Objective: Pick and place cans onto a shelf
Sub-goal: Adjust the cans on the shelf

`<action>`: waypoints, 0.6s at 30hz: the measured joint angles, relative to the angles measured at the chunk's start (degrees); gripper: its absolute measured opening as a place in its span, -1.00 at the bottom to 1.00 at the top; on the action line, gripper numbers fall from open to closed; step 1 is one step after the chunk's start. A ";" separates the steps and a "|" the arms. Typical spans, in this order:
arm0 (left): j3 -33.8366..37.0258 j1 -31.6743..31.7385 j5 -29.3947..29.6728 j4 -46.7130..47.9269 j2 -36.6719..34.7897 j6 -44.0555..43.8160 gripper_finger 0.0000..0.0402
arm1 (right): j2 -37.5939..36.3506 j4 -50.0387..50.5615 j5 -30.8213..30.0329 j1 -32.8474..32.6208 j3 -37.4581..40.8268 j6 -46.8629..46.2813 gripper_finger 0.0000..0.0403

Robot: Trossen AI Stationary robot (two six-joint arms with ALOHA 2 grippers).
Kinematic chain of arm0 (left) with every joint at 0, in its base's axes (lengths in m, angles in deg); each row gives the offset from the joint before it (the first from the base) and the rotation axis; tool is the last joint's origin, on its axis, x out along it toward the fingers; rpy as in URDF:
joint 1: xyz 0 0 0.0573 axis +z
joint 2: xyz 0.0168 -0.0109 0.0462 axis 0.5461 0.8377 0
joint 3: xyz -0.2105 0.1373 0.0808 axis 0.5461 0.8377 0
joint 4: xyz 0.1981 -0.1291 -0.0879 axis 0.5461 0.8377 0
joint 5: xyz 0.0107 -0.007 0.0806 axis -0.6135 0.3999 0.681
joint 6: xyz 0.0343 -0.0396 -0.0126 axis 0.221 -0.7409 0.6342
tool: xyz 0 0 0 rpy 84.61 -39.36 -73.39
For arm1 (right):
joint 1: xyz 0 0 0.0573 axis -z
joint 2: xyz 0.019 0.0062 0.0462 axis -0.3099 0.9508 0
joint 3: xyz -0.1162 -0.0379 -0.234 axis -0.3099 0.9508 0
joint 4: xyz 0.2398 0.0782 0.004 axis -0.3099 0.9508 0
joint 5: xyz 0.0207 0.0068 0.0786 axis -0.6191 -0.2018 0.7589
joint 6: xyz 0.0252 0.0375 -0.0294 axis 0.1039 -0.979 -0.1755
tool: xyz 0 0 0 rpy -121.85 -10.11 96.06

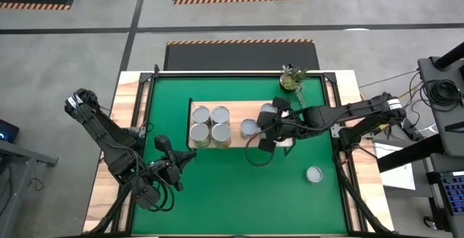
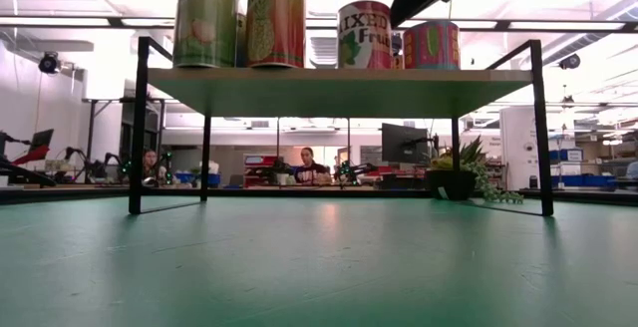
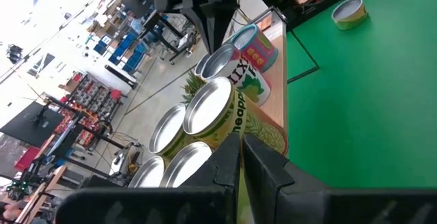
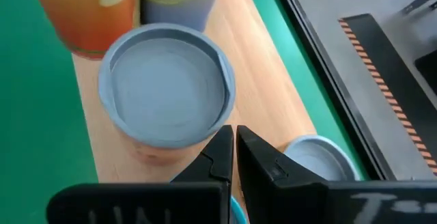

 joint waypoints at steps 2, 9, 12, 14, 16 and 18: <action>0.00 0.00 0.00 -0.02 0.00 0.02 -1.00 | 0.27 -0.91 0.94 -0.06 0.08 0.33 -0.96; 0.00 0.00 0.00 -0.07 0.00 0.24 -1.00 | 1.18 -2.02 2.76 -0.06 0.08 0.47 -0.96; 0.00 0.00 0.00 -0.07 0.00 0.24 -1.00 | 0.95 -1.86 2.35 -0.06 0.08 0.45 -0.96; 0.00 0.01 0.00 -0.07 0.00 0.24 -1.00 | 0.33 -1.79 2.34 -0.06 0.08 0.39 -0.96; 0.00 0.01 0.00 -0.04 0.00 0.24 -1.00 | -0.66 -1.37 2.32 -0.06 0.00 -0.23 -0.96; 0.00 0.01 0.00 -0.06 0.00 0.24 -1.00 | -1.75 -0.42 2.33 -0.07 -0.55 -1.39 -0.96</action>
